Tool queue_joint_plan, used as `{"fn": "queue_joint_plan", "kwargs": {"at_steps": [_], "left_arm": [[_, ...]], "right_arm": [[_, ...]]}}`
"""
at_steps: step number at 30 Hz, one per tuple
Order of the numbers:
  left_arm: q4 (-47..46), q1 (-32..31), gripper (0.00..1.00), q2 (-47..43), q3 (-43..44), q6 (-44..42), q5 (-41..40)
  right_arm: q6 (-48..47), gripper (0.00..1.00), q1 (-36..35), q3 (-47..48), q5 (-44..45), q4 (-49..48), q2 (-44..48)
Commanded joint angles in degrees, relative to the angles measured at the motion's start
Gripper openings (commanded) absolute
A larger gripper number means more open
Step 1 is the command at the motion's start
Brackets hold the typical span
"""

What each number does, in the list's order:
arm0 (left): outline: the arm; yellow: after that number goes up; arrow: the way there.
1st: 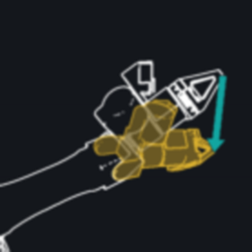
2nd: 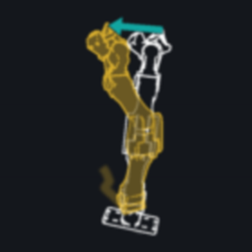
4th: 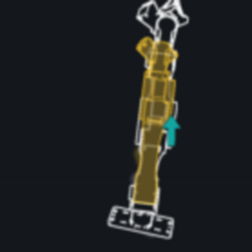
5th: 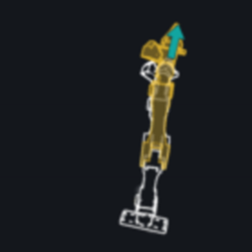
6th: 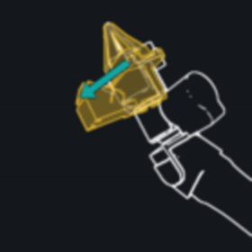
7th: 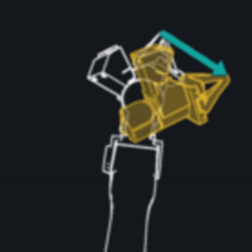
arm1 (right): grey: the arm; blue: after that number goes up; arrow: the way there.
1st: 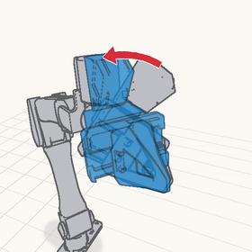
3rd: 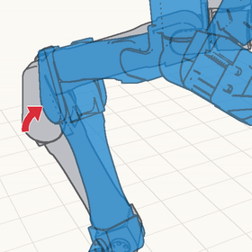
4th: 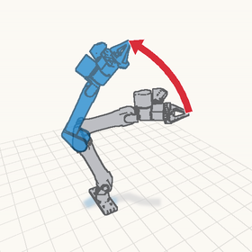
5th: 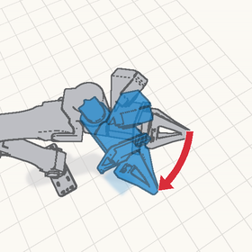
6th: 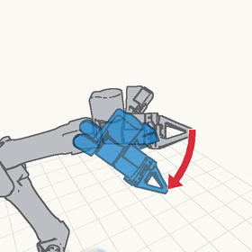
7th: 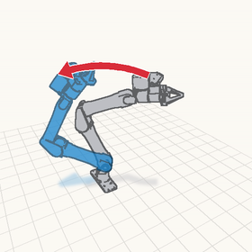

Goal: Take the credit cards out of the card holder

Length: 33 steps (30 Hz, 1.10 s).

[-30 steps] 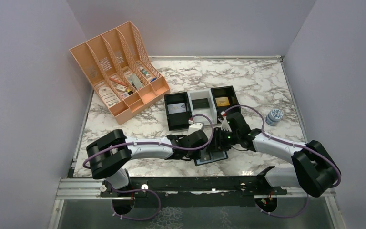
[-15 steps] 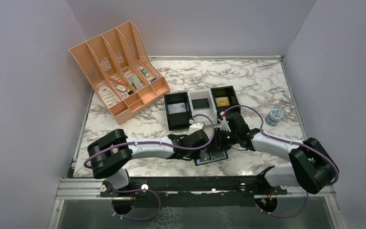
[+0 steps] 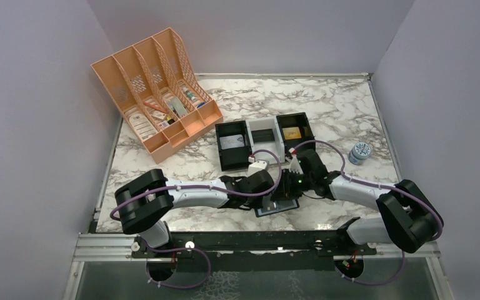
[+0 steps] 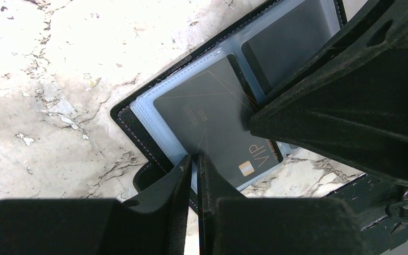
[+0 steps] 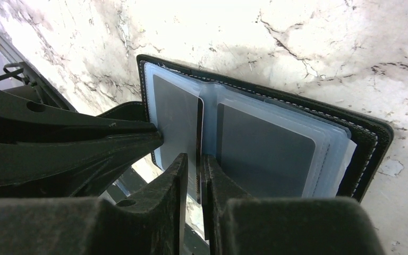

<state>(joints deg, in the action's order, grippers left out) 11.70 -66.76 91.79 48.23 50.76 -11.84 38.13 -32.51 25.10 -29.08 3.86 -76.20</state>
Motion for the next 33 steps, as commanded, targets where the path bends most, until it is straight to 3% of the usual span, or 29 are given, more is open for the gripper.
{"fn": "queue_joint_plan", "kwargs": {"at_steps": [1,3,6,21,33], "left_arm": [[2.9,0.0,0.13,1.3,0.2,-1.1,-1.9],[2.8,0.0,0.13,1.4,0.2,-1.4,-1.8],[2.9,0.0,0.12,1.5,0.2,-2.1,-1.6],[3.9,0.0,0.09,2.1,0.7,-3.2,-1.7],[3.9,0.0,0.09,1.4,-0.2,-2.8,-2.4]], "right_arm": [[0.0,0.13,-0.1,0.7,-0.1,-0.4,1.9],[-1.2,0.07,-0.1,0.9,-0.9,-0.3,2.5],[-3.0,0.06,-0.1,1.9,-2.8,1.1,2.1],[-2.6,0.14,1.2,1.7,-9.1,-2.3,0.6],[-0.5,0.13,5.7,-2.2,-17.0,-9.0,-0.4]]}}
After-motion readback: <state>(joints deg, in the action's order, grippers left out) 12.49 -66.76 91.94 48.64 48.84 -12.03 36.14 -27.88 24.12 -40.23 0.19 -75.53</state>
